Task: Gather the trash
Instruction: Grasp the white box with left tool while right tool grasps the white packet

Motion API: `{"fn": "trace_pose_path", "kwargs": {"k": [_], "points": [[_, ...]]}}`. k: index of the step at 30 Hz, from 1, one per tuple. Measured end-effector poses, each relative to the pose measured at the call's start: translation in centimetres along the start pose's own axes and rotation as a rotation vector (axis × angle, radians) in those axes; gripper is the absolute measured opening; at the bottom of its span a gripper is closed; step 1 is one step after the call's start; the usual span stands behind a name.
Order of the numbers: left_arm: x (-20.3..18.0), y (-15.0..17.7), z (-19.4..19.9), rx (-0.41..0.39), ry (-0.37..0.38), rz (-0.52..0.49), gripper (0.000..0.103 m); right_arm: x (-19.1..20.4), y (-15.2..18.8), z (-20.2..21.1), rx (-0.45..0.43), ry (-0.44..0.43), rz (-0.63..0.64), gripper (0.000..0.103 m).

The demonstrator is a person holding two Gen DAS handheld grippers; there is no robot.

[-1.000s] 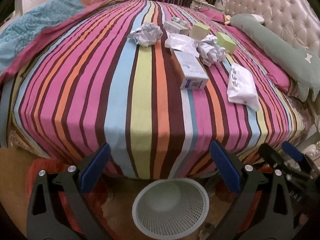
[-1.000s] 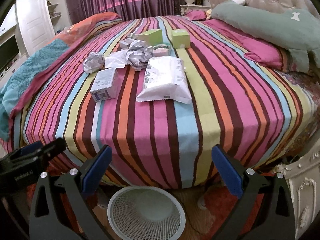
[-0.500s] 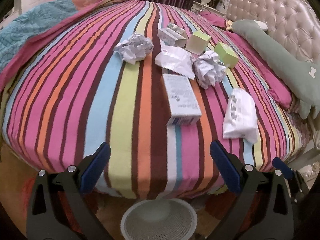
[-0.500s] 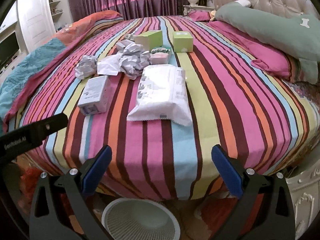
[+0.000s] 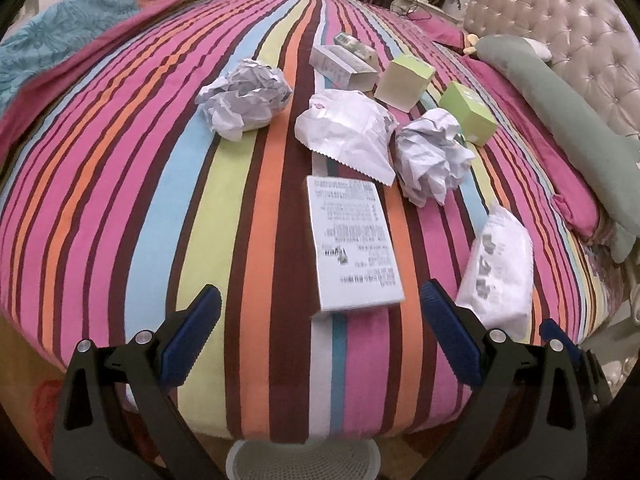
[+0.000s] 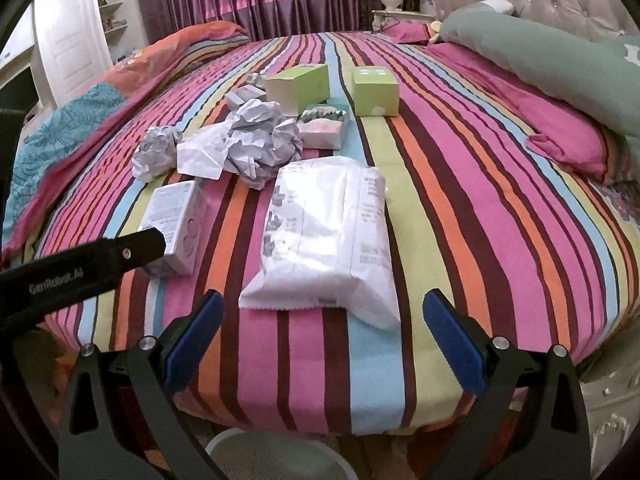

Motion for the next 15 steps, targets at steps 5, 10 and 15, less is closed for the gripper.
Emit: {"fn": "trace_pose_path", "kwargs": {"k": [5, 10, 15], "points": [[-0.2, -1.4, -1.3, 0.007, -0.021, -0.009, 0.097, -0.3, -1.0, -1.2, 0.002, 0.013, -0.008, 0.095], [-0.8, -2.0, -2.5, 0.02, -0.043, -0.028, 0.097, -0.3, -2.0, -2.3, -0.005, 0.033, 0.007, 0.095], [-0.8, -2.3, -3.8, 0.04, -0.069, -0.023, 0.097, 0.1, -2.5, -4.0, 0.016, 0.05, 0.042, 0.095]]}}
Point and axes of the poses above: each gripper's, at about its wrist camera, not at the fingertips, and z roughly against the way its jaws point, x to its left, y to its underside, the point moved 1 cm from there along -z, roughly the way its jaws point
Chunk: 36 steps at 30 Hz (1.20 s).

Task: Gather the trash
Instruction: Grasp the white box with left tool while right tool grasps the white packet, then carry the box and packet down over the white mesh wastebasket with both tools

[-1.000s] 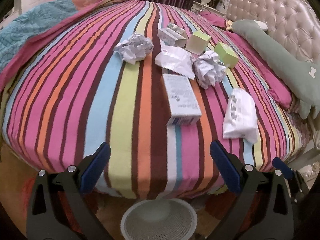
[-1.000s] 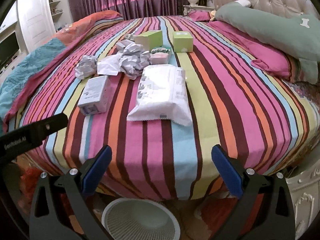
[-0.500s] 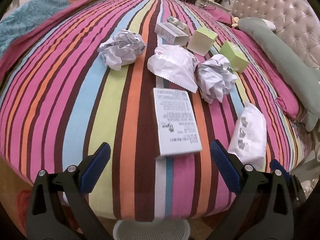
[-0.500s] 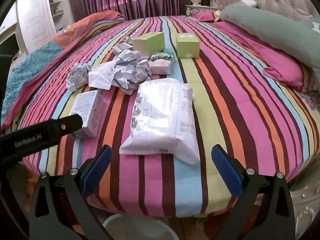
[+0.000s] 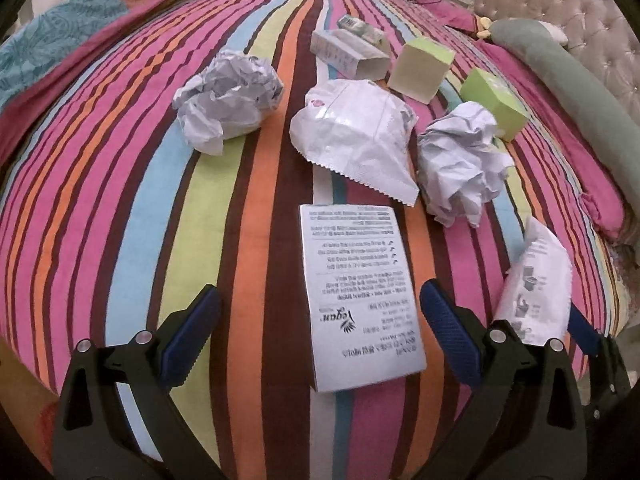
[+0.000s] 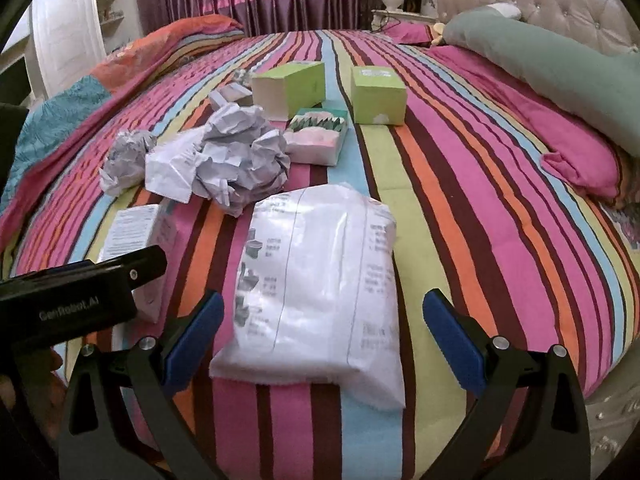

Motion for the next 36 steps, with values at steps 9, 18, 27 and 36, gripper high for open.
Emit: {"fn": "trace_pose_path", "kwargs": {"k": [9, 18, 27, 36], "points": [[-0.1, -0.2, 0.2, -0.034, -0.002, -0.085, 0.049, -0.1, -0.5, -0.9, 0.026, -0.004, 0.001, 0.071], [0.7, 0.1, 1.5, -0.044, 0.014, -0.075, 0.049, -1.4, -0.9, 1.1, 0.03, -0.098, -0.092, 0.069], [1.7, 2.7, 5.6, -0.087, 0.061, -0.1, 0.049, -2.3, 0.4, 5.2, 0.0, -0.136, -0.152, 0.069], [2.3, 7.8, 9.6, -0.106, 0.102, -0.166, 0.049, -1.8, 3.8, 9.1, 0.012, -0.177, -0.188, 0.069]]}}
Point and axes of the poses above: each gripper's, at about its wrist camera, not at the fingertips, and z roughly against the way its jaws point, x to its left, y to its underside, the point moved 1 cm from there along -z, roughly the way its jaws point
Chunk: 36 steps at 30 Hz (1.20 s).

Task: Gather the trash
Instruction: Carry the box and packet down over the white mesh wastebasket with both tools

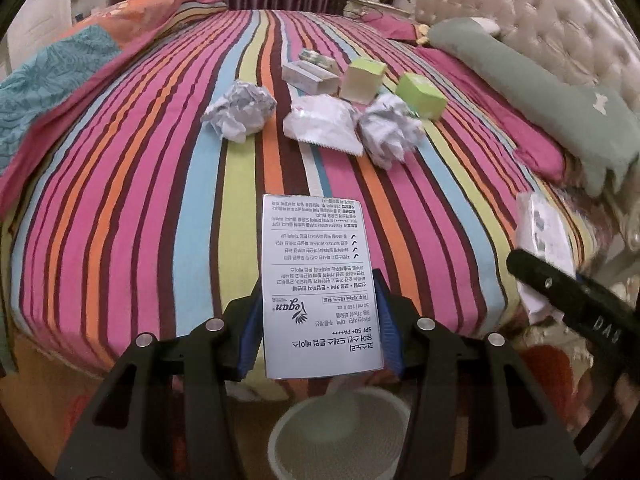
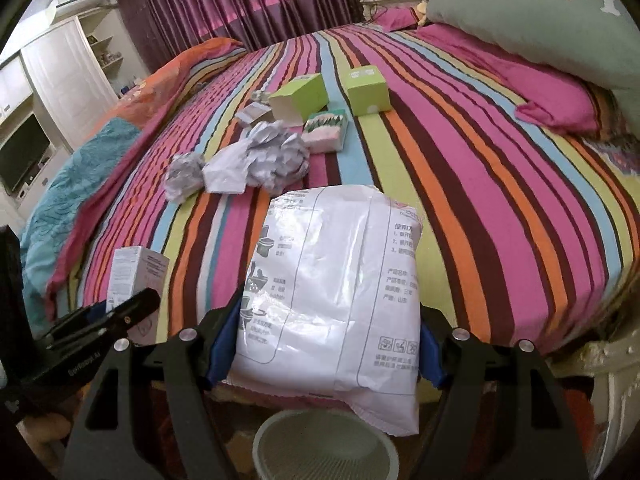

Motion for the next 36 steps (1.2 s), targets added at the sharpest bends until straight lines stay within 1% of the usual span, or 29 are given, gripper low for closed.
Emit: {"fn": "trace_pose_path", "kwargs": {"k": [7, 10, 13, 15, 18, 21, 26, 30, 33, 36], "points": [[-0.7, 4.8, 1.9, 0.039, 0.014, -0.047, 0.049, 0.2, 3.6, 1.6, 0.052, -0.017, -0.039, 0.069], [-1.3, 6.8, 2.1, 0.068, 0.023, -0.071, 0.049, 0.3, 5.3, 1.5, 0.088, -0.016, -0.049, 0.069], [-1.5, 8.6, 1.9, 0.106, 0.047, -0.065, 0.049, 0.2, 6.9, 1.2, 0.13, -0.01, -0.061, 0.069], [-1.7, 9.7, 1.5, 0.128, 0.045, -0.069, 0.049, -0.1, 8.1, 0.9, 0.162, -0.007, -0.081, 0.069], [-1.9, 11.4, 0.3, 0.186, 0.054, -0.065, 0.049, -0.5, 9.8, -0.2, 0.23, -0.004, -0.11, 0.069], [-1.5, 13.3, -1.7, 0.278, 0.055, -0.031, 0.049, -0.5, 11.4, -1.6, 0.293, 0.015, -0.1, 0.069], [-0.6, 14.7, -4.1, 0.392, 0.057, 0.023, 0.049, -0.8, 13.0, -3.9, 0.403, 0.013, -0.131, 0.069], [-0.1, 16.1, -6.2, 0.493, 0.058, 0.068, 0.049, -1.7, 14.4, -6.3, 0.522, -0.006, -0.208, 0.069], [0.5, 17.3, -8.2, 0.585, 0.061, 0.123, 0.049, -2.6, 15.7, -7.9, 0.611, -0.03, -0.292, 0.069], [0.8, 18.0, -9.7, 0.638, 0.059, 0.151, 0.049, -3.7, 17.0, -9.8, 0.682, -0.042, -0.377, 0.069]]}}
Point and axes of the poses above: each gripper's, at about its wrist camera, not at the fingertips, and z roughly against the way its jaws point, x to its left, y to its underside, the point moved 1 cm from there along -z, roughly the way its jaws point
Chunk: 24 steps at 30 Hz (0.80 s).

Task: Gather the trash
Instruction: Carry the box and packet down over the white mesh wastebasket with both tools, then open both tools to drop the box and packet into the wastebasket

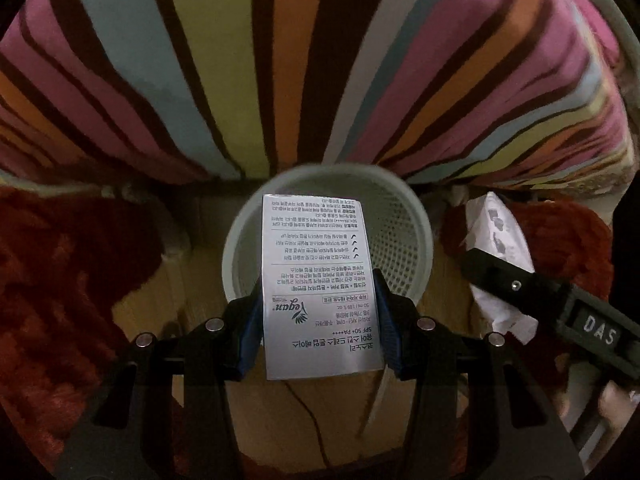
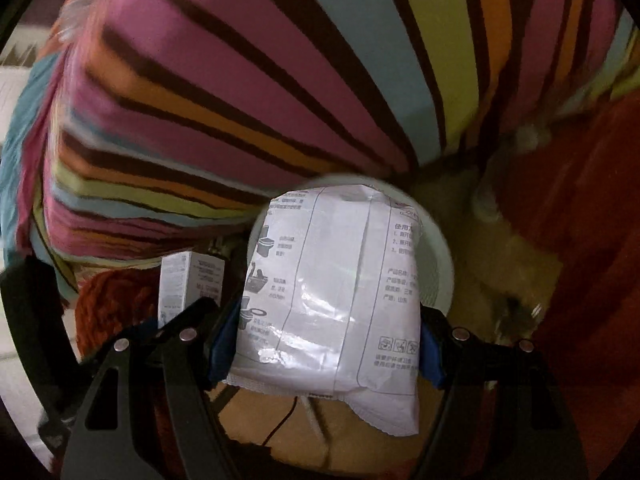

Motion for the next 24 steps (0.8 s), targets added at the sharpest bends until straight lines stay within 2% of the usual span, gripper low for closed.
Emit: {"fn": "trace_pose_path", "kwargs": {"k": [4, 13, 24], "points": [[0.1, -0.6, -2.0, 0.057, 0.005, 0.034, 0.049, -1.2, -0.7, -2.6, 0.083, -0.012, -0.076, 0.069], [0.7, -0.8, -6.9, 0.188, -0.005, 0.07, 0.049, -2.7, -1.1, -6.6, 0.198, 0.013, -0.125, 0.069], [1.6, -1.0, -10.2, 0.294, 0.001, 0.134, 0.051, -4.2, -0.7, -9.0, 0.289, 0.018, -0.203, 0.07]]}}
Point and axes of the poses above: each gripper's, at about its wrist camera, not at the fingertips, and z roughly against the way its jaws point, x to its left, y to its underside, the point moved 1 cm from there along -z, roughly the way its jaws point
